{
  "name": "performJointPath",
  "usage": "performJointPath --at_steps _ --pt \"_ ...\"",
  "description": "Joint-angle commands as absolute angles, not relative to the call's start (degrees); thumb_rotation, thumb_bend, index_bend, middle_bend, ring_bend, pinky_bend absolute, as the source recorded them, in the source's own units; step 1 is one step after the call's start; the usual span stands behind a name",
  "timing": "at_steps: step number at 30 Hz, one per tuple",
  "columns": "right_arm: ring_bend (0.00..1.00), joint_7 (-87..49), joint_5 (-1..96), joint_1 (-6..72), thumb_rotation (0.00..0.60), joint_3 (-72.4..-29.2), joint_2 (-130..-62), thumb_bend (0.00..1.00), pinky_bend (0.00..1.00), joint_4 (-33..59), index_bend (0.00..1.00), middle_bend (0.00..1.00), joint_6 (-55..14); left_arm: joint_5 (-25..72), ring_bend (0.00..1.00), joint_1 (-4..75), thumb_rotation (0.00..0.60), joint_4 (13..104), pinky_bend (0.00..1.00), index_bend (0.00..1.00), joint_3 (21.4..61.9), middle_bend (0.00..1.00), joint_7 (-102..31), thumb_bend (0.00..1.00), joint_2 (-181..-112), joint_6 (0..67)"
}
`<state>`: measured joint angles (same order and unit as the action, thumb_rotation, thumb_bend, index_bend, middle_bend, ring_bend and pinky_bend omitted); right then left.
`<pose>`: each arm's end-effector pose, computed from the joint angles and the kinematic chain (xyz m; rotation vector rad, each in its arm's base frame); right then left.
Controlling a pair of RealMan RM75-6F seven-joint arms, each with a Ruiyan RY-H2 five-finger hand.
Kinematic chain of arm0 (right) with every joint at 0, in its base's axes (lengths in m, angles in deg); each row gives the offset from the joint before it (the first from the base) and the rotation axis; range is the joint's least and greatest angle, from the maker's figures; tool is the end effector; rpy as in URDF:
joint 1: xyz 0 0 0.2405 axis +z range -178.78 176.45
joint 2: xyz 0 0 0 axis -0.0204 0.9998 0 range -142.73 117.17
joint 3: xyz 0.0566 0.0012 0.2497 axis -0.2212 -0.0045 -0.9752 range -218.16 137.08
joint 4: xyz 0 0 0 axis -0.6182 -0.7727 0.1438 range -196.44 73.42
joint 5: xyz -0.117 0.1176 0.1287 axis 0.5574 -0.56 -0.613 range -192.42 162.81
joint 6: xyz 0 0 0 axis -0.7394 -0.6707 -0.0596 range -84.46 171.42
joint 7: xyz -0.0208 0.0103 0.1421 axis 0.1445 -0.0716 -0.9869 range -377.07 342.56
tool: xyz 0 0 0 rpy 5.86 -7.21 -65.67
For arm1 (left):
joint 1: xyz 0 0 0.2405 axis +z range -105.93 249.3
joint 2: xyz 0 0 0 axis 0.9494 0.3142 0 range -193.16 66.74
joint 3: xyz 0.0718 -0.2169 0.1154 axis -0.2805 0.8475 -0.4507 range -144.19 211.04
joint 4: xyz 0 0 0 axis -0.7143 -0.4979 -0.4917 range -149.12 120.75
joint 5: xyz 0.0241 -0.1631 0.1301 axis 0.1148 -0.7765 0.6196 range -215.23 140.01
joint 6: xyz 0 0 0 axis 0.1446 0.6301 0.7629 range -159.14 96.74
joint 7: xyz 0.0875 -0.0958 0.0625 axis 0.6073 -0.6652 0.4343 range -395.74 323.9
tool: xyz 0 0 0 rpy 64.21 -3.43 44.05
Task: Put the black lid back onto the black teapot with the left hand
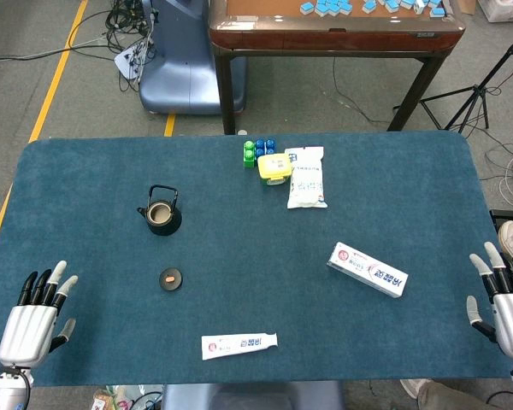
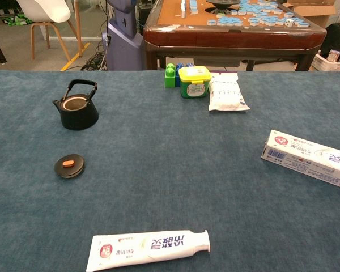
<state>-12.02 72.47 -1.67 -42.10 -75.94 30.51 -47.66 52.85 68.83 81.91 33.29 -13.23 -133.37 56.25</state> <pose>-0.3211 -0.1465 0.1746 1.3420 -0.8029 0.8095 -0.2837 0.1577 0.1166 -1.5093 -0.7182 -0.7509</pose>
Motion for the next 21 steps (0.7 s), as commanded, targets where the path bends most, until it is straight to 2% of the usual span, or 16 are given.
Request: performJointPath --at_steps 1,10,21 --pt "0.0 -11.8 72.4 -1.2 0.6 -42.4 -76.1 0.52 0.0 30.3 0.12 0.0 -46.9 52.7 0.0 68.9 0.6 81.9 0.0 0.16 33.4 0.0 -13.4 0.31 -133.4 56.3" --pt "0.0 -12.1 72.7 0.5 0.6 -42.9 -75.5 0.52 0.0 30.2 0.12 0.0 -44.2 53.0 0.0 69.2 0.6 82.3 0.0 0.16 32.4 0.0 -12.8 0.31 -133.6 55.9" --pt "0.0 -12.6 71.1 3.5 0.6 -44.3 -73.0 0.52 0.0 31.7 0.12 0.0 -39.5 50.4 0.0 66.2 0.6 84.6 0.0 0.16 33.3 0.0 -9.9 0.31 -133.9 50.2"
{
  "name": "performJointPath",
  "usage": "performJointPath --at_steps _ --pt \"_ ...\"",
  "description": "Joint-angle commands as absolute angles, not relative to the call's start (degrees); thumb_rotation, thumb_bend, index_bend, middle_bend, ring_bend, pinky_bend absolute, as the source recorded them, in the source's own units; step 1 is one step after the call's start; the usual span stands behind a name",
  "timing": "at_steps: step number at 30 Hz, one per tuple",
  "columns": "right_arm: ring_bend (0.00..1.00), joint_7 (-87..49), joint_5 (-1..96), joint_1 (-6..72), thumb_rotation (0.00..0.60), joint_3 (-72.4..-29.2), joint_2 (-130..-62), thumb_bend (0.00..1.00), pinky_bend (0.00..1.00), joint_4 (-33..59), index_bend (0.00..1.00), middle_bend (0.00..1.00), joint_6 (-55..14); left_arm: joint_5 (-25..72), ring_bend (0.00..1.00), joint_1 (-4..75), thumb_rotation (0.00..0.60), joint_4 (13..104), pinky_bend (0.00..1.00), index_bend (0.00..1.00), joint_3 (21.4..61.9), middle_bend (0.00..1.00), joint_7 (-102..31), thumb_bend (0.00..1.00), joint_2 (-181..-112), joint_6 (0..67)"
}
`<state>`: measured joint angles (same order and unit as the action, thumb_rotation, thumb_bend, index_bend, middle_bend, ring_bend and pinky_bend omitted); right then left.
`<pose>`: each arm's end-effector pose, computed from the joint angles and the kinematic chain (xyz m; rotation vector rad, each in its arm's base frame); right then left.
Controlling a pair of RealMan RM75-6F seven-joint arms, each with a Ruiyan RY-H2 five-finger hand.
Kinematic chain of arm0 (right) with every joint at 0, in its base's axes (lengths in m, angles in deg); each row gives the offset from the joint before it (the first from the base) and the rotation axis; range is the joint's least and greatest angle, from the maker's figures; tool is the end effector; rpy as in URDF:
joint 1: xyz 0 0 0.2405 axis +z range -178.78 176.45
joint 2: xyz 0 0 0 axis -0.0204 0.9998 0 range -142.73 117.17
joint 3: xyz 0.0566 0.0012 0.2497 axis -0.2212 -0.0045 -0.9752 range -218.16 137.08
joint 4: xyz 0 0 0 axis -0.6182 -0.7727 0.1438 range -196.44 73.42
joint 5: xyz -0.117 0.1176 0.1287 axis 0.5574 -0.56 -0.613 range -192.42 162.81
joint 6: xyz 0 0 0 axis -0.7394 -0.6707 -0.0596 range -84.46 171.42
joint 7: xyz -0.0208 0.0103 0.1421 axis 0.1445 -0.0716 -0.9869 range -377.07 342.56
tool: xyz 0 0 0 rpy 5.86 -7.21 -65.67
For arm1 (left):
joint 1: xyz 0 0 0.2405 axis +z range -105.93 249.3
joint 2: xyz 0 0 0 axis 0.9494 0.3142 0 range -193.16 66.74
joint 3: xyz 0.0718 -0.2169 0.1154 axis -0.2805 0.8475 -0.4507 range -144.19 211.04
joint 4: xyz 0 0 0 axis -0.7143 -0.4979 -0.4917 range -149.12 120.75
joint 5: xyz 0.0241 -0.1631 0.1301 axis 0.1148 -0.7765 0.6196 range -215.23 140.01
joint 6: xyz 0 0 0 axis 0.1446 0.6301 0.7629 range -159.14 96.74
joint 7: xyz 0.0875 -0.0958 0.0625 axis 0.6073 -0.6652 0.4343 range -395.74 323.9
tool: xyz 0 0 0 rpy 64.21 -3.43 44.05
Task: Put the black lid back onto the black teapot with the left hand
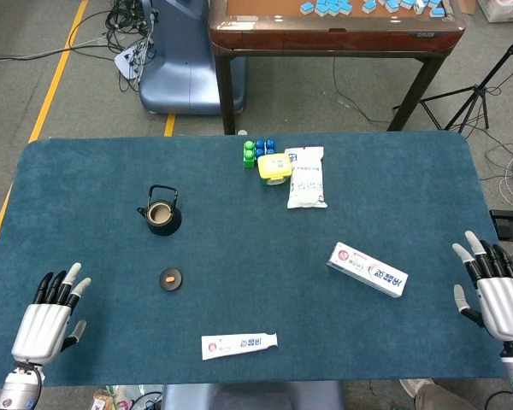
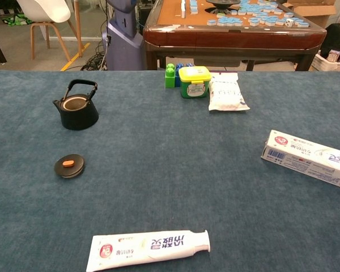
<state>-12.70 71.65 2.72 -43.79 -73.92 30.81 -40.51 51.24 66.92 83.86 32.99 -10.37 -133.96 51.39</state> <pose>-0.3173 -0.1773 0.1741 1.4284 -0.8169 0.7939 -0.2766 0.1646 0.1002 -1.5820 -0.7561 -0.7128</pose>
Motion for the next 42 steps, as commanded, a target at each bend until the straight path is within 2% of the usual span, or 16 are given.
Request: performJointPath --at_steps 1,7,11,18,27,33,42 --pt "0.0 -12.7 70.9 3.9 0.6 -44.5 -72.5 0.52 0.0 32.3 0.12 0.0 -39.0 50.0 0.0 65.8 0.6 85.0 0.0 0.16 33.5 0.0 -9.6 0.31 -133.8 49.6" --pt "0.0 -12.1 70.4 5.5 0.6 -45.5 -70.2 0.52 0.0 34.8 0.12 0.0 -37.2 48.9 0.0 63.9 0.6 86.8 0.0 0.16 34.1 0.0 -7.5 0.3 -133.9 47.1" --pt "0.0 -11.0 69.9 6.6 0.6 -46.4 -68.8 0.52 0.0 36.4 0.12 0.0 -36.6 43.3 0.0 61.5 0.6 91.3 0.0 0.17 34.9 0.0 -4.8 0.31 -132.2 41.4" --pt "0.0 -10.2 68.3 8.9 0.6 -47.7 -66.9 0.52 0.0 38.8 0.12 0.0 -33.9 35.4 0.0 57.8 0.6 94.2 0.0 0.15 36.2 0.0 1.4 0.3 -132.2 36.5" --pt "0.0 -9.2 66.3 11.5 0.6 -48.6 -67.5 0.52 0.0 38.9 0.12 0.0 -30.8 29.2 0.0 54.2 0.6 94.7 0.0 0.15 37.3 0.0 7.7 0.31 -134.1 35.4" --pt "0.0 -9.4 64.9 13.0 0.6 -49.1 -68.3 0.52 0.0 37.3 0.12 0.0 -29.1 21.3 0.0 49.8 0.6 96.2 0.0 0.15 38.8 0.0 9.5 0.31 -132.8 31.3" --pt "0.0 -10.6 63.9 14.7 0.6 -49.5 -68.8 0.52 0.0 35.5 0.12 0.0 -27.3 16.1 0.0 44.5 0.6 95.1 0.0 0.15 38.3 0.0 14.4 0.3 -136.1 30.6"
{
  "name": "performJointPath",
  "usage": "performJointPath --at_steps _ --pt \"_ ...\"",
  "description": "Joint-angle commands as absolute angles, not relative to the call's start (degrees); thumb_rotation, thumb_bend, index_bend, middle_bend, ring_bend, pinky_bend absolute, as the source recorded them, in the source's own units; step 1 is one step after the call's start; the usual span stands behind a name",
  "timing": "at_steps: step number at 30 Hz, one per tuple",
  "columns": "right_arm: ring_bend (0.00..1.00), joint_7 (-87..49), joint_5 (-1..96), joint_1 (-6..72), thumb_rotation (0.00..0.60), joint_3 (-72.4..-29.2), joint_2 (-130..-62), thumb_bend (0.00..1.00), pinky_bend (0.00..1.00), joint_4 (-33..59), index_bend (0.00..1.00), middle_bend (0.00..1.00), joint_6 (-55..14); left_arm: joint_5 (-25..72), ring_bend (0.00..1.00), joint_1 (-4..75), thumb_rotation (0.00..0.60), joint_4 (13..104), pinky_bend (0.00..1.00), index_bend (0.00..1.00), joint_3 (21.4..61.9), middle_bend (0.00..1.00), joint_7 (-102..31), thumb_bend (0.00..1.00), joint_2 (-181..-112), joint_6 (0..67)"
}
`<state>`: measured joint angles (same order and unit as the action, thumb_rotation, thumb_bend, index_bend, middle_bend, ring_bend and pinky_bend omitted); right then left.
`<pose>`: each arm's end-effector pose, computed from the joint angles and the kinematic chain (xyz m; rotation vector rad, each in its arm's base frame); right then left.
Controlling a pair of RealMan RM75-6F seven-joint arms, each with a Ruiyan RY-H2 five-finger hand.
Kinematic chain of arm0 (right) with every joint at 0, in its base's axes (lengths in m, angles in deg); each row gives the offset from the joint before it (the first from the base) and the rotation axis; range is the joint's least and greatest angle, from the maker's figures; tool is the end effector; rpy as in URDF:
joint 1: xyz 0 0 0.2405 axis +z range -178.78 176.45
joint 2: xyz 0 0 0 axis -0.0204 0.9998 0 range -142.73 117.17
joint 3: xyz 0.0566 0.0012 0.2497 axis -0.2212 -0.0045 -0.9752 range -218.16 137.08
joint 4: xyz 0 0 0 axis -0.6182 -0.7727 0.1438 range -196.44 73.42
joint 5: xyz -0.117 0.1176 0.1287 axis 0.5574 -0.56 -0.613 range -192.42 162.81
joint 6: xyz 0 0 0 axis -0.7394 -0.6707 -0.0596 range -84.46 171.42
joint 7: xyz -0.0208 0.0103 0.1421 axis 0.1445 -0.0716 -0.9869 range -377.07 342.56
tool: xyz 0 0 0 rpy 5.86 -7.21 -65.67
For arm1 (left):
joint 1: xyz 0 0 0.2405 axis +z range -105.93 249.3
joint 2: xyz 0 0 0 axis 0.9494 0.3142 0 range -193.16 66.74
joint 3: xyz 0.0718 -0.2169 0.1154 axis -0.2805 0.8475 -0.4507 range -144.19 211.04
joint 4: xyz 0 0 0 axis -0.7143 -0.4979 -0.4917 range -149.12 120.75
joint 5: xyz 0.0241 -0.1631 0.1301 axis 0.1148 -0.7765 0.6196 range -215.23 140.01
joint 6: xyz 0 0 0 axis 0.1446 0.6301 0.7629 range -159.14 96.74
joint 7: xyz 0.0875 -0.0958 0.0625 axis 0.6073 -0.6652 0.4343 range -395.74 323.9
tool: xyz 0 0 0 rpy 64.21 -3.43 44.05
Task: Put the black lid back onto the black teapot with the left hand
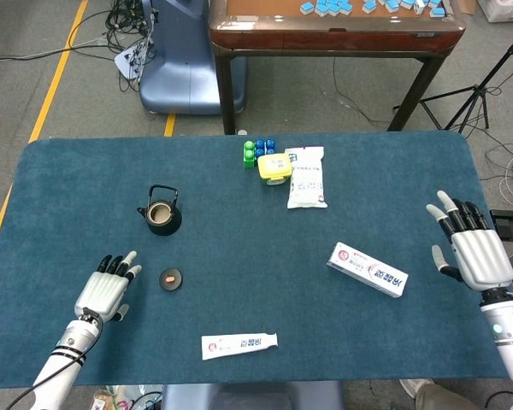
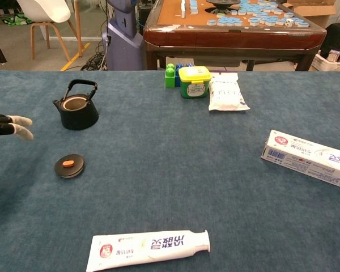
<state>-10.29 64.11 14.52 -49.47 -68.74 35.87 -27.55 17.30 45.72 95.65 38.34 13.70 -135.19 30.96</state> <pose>-0.2783 -0.2568 0.1859 1.5214 -0.8035 0.8000 -0.2178 0.2488 0.0497 -1.8398 -0.8662 -0.4373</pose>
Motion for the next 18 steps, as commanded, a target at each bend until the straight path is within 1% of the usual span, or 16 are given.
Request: performJointPath --at_steps 1,10,18 --pt "0.0 -10.7 63.8 14.9 0.6 -49.5 -68.9 0.52 0.0 35.3 0.12 0.0 -27.1 15.3 0.0 43.8 0.6 94.7 0.0 0.15 38.4 0.0 14.7 0.3 -136.5 30.4" --pt "0.0 -11.5 62.8 15.8 0.6 -49.6 -69.3 0.52 0.0 33.4 0.12 0.0 -26.1 9.7 0.0 38.6 0.6 92.3 0.0 0.12 38.5 0.0 16.4 0.31 -139.1 28.9" --pt "0.0 -13.0 62.5 15.9 0.6 -49.3 -69.7 0.52 0.0 31.7 0.12 0.0 -26.0 6.2 0.0 35.5 0.6 91.1 0.0 0.08 37.6 0.0 17.8 0.31 -141.0 29.5"
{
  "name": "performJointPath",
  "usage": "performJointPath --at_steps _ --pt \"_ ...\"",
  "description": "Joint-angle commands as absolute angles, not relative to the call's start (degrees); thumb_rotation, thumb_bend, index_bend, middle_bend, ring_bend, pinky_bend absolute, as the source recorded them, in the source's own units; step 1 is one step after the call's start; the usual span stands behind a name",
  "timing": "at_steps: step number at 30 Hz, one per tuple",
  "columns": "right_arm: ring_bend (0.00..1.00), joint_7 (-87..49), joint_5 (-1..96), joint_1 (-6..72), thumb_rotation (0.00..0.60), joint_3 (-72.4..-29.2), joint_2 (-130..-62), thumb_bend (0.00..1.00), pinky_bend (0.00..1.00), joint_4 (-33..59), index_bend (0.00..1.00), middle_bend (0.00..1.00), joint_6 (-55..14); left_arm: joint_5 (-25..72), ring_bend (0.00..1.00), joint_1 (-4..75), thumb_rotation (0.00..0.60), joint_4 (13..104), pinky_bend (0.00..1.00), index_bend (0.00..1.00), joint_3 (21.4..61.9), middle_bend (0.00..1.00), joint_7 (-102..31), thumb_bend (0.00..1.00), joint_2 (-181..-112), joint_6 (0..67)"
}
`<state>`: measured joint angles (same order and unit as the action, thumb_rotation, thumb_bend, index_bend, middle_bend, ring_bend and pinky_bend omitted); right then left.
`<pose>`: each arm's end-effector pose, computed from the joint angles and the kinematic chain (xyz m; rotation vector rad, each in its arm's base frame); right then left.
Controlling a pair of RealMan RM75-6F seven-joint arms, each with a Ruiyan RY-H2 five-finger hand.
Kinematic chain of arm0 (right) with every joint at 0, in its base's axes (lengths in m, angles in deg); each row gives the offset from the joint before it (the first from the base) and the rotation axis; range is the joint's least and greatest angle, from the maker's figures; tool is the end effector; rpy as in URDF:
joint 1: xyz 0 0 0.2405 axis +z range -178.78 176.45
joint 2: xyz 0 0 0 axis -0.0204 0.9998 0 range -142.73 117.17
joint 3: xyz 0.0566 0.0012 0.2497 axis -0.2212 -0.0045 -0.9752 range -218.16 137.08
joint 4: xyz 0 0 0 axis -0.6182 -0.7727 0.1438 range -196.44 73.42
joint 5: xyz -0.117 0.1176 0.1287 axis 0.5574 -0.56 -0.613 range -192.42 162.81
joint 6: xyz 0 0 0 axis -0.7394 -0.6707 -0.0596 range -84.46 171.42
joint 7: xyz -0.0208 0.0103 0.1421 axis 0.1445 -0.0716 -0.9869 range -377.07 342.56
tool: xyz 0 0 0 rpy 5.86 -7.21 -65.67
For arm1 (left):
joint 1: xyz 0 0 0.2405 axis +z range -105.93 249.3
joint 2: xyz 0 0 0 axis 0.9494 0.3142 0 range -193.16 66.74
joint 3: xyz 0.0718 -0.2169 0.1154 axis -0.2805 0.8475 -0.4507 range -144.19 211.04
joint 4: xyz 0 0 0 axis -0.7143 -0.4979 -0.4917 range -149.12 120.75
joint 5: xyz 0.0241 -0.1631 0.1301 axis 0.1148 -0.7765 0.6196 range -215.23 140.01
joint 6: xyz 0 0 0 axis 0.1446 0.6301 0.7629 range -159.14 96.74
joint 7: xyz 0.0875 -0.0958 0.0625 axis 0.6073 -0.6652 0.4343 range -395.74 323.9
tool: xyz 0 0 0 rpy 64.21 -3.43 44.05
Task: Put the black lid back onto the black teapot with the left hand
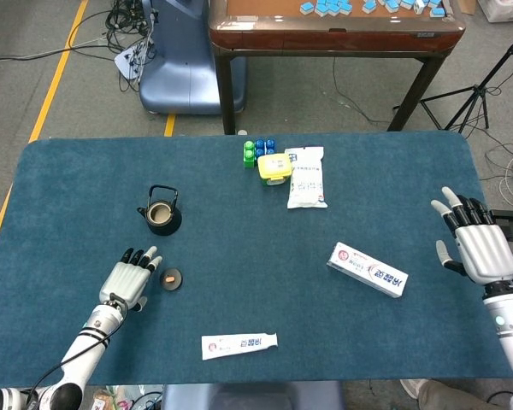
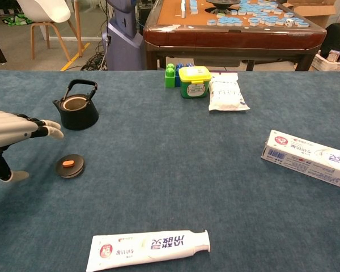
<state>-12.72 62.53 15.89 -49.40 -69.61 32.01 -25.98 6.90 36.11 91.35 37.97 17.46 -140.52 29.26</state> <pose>-0.2905 -0.2672 0.1884 1.5049 -0.8190 0.7829 -0.1984 0.2783 0.0193 -1.9043 -0.8564 -0.3901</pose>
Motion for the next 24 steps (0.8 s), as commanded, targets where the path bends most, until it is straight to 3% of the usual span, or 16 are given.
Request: performJointPath --at_steps 1,24 --pt "0.0 -13.2 62.6 15.9 0.6 -49.3 -69.7 0.52 0.0 31.6 0.12 0.0 -26.0 5.8 0.0 35.1 0.6 91.0 0.0 0.08 37.4 0.0 17.8 0.31 -141.2 29.6" --pt "0.0 -15.7 62.8 15.9 0.6 -48.4 -70.4 0.52 0.0 28.9 0.12 0.0 -25.9 3.7 0.0 30.0 0.6 87.4 0.0 0.1 34.9 0.0 16.5 0.31 -145.8 29.1"
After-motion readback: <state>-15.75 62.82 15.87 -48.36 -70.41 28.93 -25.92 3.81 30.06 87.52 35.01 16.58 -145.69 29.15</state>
